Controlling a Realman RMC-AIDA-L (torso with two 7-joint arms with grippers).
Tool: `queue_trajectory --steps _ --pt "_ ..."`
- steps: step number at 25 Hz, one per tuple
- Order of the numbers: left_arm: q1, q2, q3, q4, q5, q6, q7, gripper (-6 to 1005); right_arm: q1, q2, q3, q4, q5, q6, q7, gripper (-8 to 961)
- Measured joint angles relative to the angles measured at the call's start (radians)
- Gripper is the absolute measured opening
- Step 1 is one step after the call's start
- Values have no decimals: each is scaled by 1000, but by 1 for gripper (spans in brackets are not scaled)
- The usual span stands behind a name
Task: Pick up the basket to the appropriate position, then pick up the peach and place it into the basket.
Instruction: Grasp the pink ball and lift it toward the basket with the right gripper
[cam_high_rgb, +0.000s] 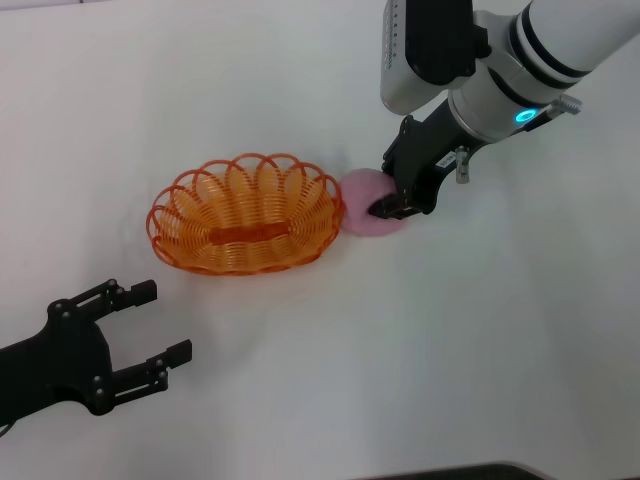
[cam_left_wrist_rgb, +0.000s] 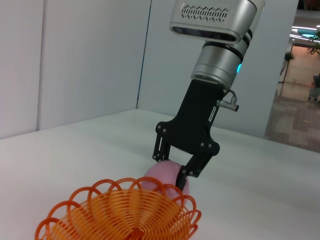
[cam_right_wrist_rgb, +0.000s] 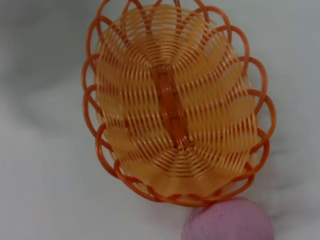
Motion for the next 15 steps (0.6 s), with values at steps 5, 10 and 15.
queue_trajectory --steps 5,10,15 --pt "-1 0 0 0 0 0 -1 797 -12 0 6 -28 -1 -24 4 353" --pt "-2 0 0 0 0 1 -2 797 -55 -3 15 -125 0 -75 20 285" --pt "-2 0 0 -1 1 -1 -2 797 -71 -6 52 -187 -25 -139 33 247"
